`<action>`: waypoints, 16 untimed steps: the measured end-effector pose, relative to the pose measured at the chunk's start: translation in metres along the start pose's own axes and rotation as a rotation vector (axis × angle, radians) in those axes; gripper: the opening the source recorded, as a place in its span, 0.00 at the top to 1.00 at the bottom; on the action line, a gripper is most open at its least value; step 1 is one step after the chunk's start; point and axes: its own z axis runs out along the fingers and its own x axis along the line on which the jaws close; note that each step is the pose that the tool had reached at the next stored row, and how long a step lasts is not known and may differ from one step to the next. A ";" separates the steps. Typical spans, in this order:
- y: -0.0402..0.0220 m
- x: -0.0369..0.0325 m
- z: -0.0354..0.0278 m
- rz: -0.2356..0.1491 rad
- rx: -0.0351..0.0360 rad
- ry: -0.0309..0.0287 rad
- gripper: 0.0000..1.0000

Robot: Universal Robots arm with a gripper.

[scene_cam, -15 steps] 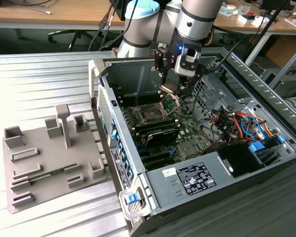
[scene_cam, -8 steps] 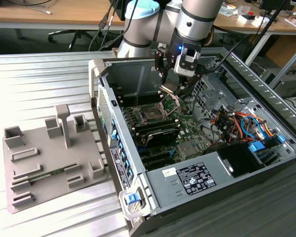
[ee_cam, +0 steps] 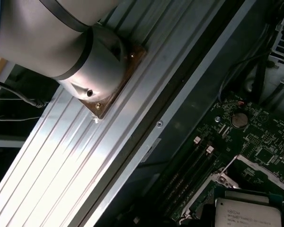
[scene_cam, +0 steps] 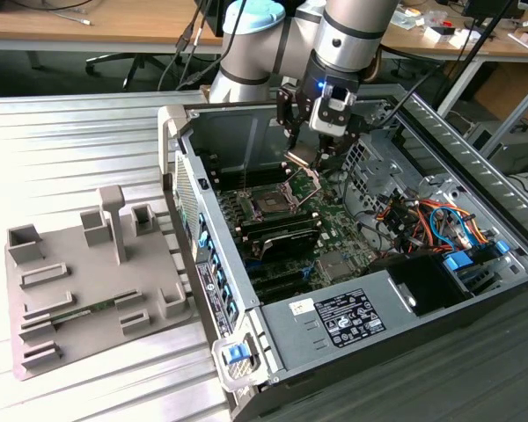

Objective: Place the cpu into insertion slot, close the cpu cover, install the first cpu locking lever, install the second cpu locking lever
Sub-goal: 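Place the cpu into insertion slot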

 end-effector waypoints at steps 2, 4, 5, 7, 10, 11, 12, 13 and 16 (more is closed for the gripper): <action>0.0000 0.0000 0.0000 0.006 -0.0002 -0.0004 0.45; 0.0000 0.0000 0.0000 0.013 -0.0002 -0.0009 0.45; 0.0000 0.0000 0.0000 0.015 -0.0003 -0.0011 0.45; 0.0000 0.0000 0.0001 0.020 -0.0004 -0.0014 0.45; 0.0000 0.0000 0.0001 0.025 -0.0005 -0.0018 0.45; 0.0000 0.0000 0.0001 0.029 -0.0006 -0.0020 0.45; 0.0000 0.0000 0.0001 0.032 -0.0006 -0.0023 0.45; 0.0000 0.0000 0.0001 0.034 -0.0006 -0.0024 0.45; 0.0000 0.0000 0.0001 0.040 -0.0008 -0.0028 0.45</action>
